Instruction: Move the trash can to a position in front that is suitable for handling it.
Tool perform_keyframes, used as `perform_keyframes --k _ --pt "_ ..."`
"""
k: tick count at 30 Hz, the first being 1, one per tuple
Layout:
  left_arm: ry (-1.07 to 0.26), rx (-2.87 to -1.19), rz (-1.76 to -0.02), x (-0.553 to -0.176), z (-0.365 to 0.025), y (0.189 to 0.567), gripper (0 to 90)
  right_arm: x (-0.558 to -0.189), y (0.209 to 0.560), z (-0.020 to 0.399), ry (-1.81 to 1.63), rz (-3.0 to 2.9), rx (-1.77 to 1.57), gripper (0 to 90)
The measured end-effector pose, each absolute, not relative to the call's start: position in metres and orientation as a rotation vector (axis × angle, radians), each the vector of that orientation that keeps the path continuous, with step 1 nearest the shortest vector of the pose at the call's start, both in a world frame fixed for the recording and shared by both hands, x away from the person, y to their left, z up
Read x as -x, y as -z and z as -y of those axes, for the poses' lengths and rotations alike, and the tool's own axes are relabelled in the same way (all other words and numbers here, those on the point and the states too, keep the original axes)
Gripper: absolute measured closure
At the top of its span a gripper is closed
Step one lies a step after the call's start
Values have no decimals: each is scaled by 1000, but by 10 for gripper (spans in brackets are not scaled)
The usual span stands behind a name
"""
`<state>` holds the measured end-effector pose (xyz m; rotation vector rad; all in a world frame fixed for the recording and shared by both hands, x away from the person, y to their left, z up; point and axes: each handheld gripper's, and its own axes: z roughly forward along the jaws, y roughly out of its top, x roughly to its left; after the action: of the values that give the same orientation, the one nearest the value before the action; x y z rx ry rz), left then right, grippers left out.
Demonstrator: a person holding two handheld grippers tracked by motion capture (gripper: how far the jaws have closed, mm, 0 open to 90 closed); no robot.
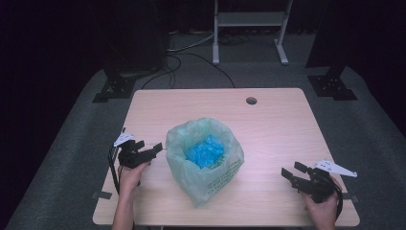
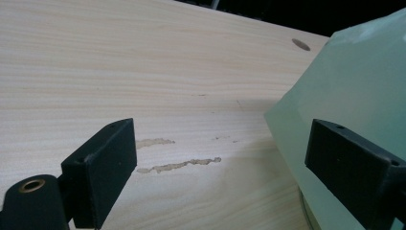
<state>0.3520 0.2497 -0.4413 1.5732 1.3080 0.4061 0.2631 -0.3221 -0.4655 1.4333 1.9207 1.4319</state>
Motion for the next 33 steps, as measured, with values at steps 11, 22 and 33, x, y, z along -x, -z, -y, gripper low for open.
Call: perform_keyframes --k 11,22,33 --pt "-406 -1542 -1274 -347 -249 430 94 -266 468 323 -1437 -1929 -1443 294" --pt "-423 -1523 -1202 -339 -247 411 95 -266 469 320 -1426 -1939 -1449 295" --pt "-426 -1514 -1111 -326 -236 386 94 -265 468 317 -1422 -1950 -1430 295"
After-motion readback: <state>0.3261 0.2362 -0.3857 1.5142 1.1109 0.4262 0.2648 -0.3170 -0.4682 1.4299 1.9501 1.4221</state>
